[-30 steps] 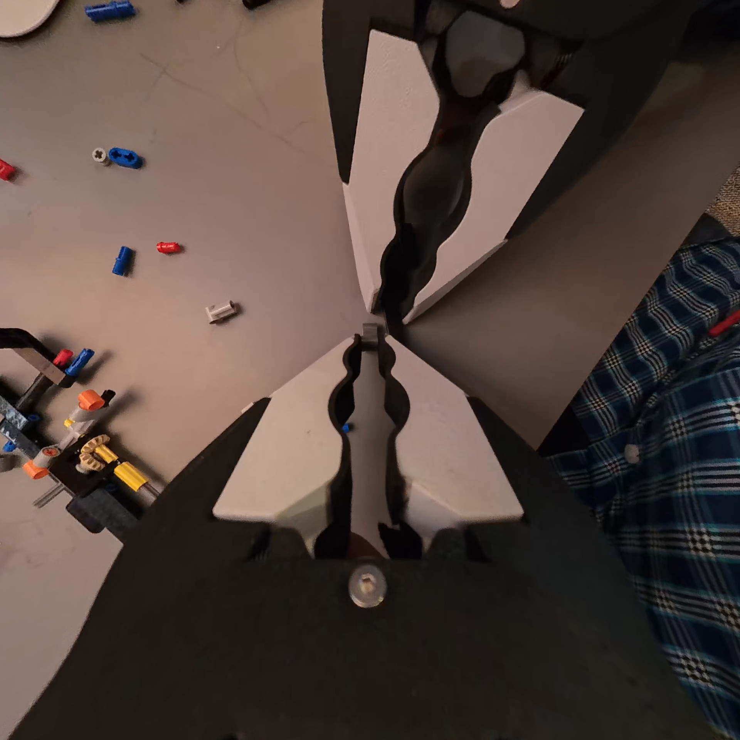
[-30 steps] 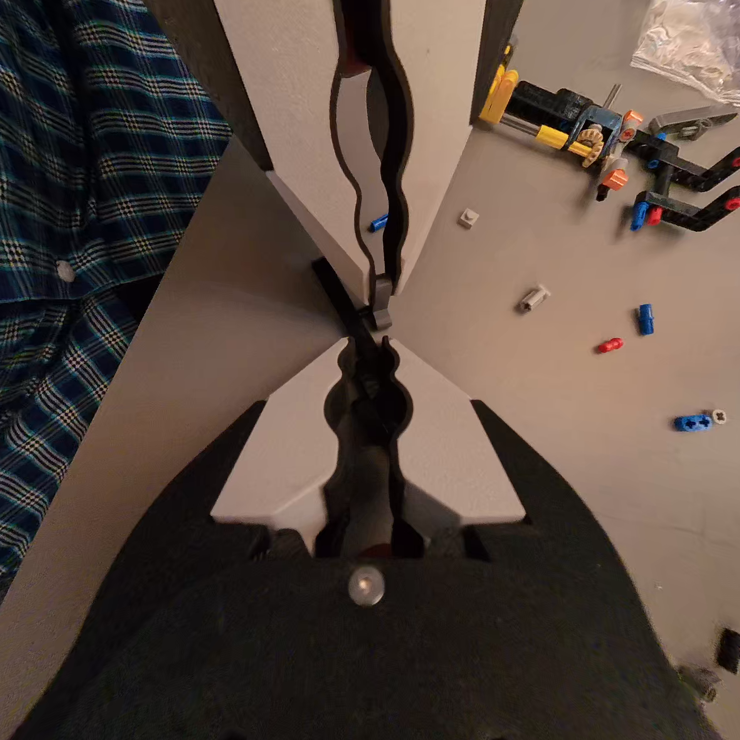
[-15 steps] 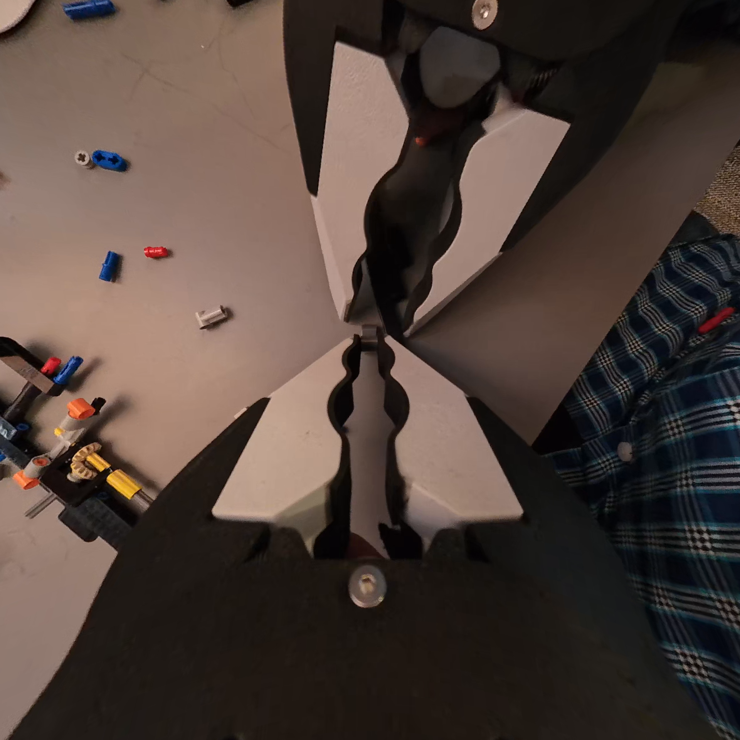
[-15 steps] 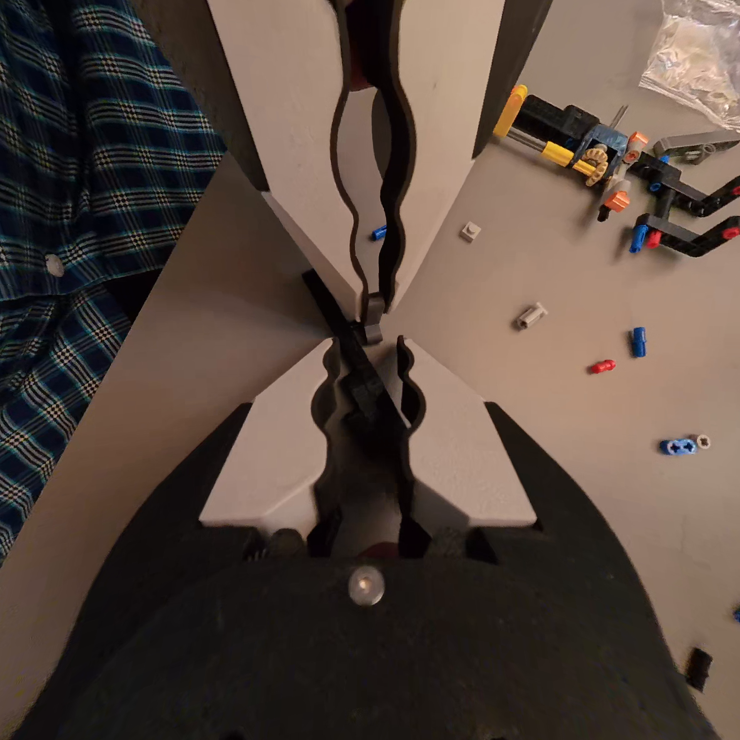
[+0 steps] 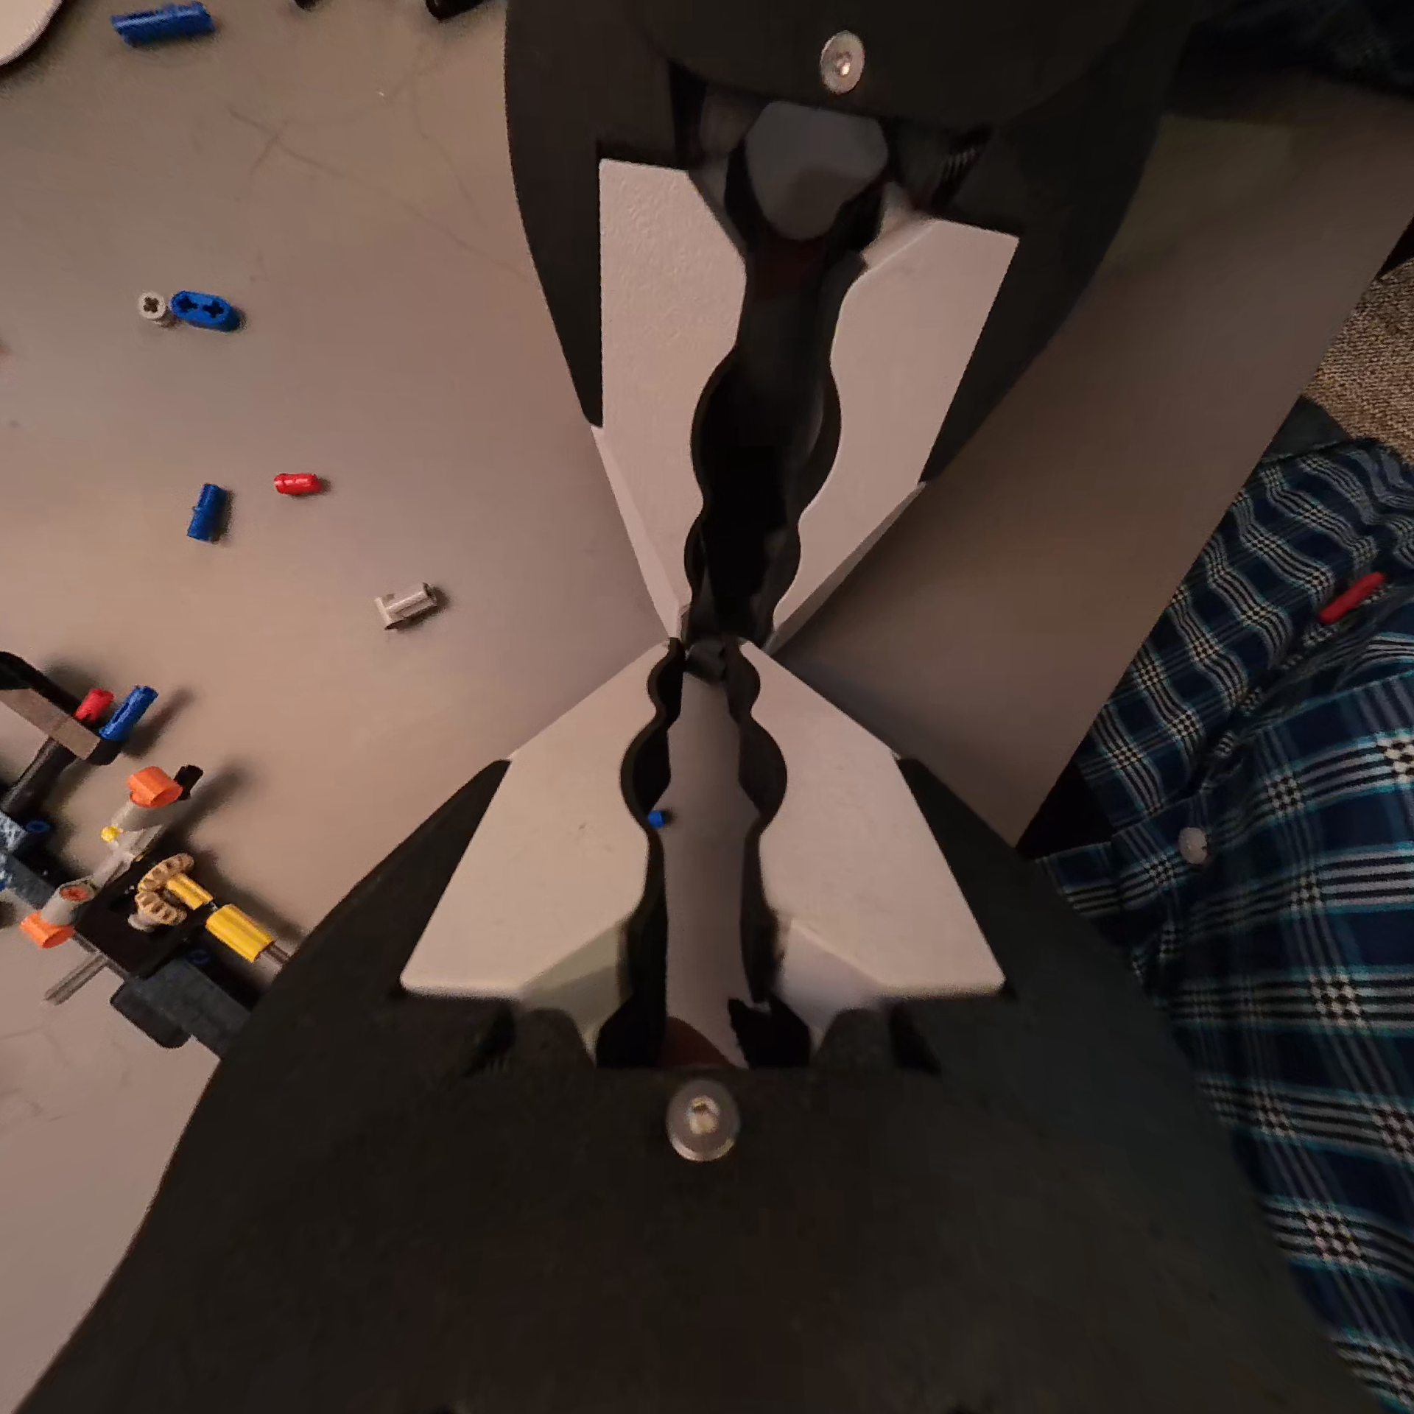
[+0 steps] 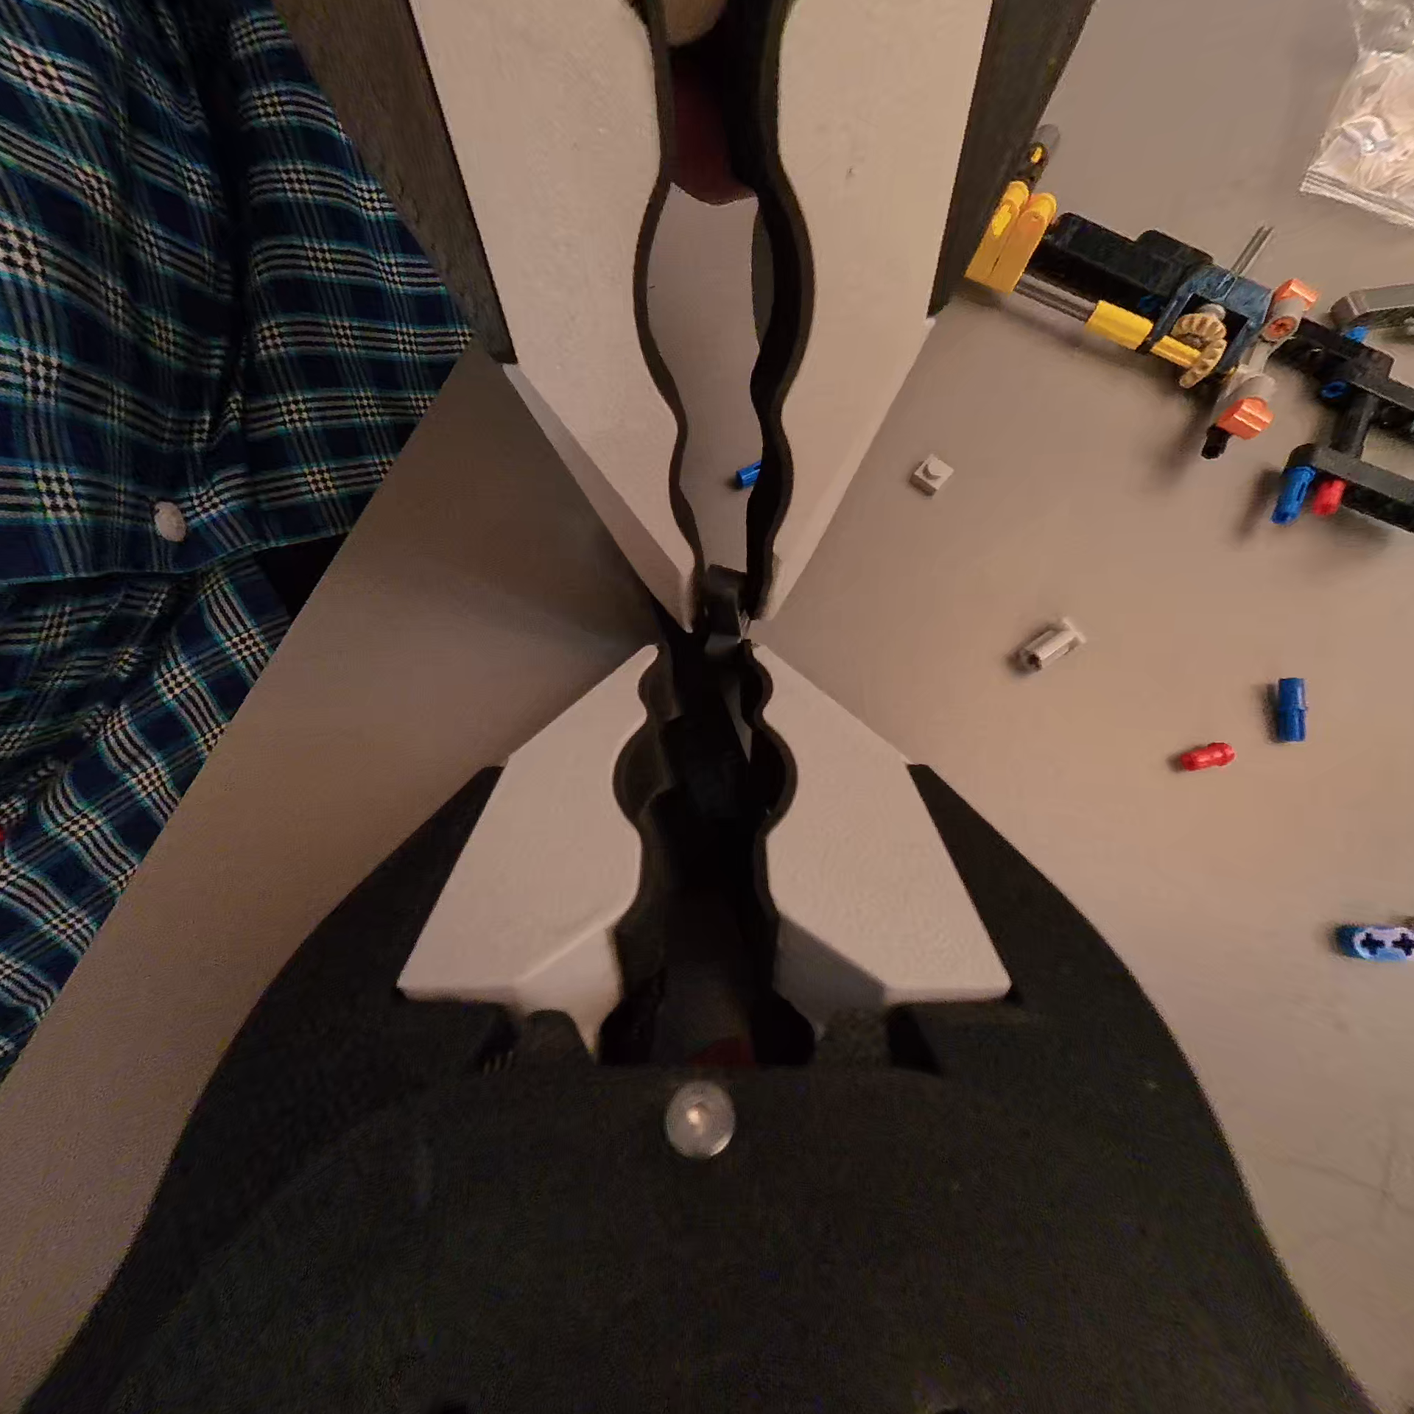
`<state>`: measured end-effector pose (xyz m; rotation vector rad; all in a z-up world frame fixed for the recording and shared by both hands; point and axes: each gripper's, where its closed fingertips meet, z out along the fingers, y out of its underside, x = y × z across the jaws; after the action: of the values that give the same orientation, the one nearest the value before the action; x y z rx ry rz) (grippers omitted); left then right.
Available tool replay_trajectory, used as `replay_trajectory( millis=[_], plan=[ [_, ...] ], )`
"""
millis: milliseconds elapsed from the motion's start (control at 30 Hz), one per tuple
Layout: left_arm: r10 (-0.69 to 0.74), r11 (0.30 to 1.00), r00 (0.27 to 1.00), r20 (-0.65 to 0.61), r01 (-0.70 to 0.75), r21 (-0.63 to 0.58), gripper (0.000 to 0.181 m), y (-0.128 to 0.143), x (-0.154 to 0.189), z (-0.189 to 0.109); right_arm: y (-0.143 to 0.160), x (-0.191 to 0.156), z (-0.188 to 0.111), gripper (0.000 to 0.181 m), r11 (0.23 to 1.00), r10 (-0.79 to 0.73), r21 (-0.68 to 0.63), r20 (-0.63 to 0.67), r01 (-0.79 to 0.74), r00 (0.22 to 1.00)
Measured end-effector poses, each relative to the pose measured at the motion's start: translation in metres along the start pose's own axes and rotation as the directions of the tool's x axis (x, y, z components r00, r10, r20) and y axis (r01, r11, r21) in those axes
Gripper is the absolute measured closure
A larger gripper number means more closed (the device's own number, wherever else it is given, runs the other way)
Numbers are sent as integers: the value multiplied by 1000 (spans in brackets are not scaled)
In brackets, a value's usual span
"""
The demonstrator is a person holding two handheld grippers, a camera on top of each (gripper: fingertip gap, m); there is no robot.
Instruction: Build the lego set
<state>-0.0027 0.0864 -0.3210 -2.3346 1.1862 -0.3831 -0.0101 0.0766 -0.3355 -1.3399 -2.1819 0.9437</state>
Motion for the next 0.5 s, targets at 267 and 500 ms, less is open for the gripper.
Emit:
replay_trajectory(
  millis=[267,500],
  plan=[
    [10,1000,998,-65,-9,14,152,1,9,-3,2,0,-2,166,1000,1,0,-2,-1,1000],
    [155,987,988,-26,-156,-42,145,15,11,5,2,0,-4,166,1000,7,-1,0,-7,1000]
  ],
)
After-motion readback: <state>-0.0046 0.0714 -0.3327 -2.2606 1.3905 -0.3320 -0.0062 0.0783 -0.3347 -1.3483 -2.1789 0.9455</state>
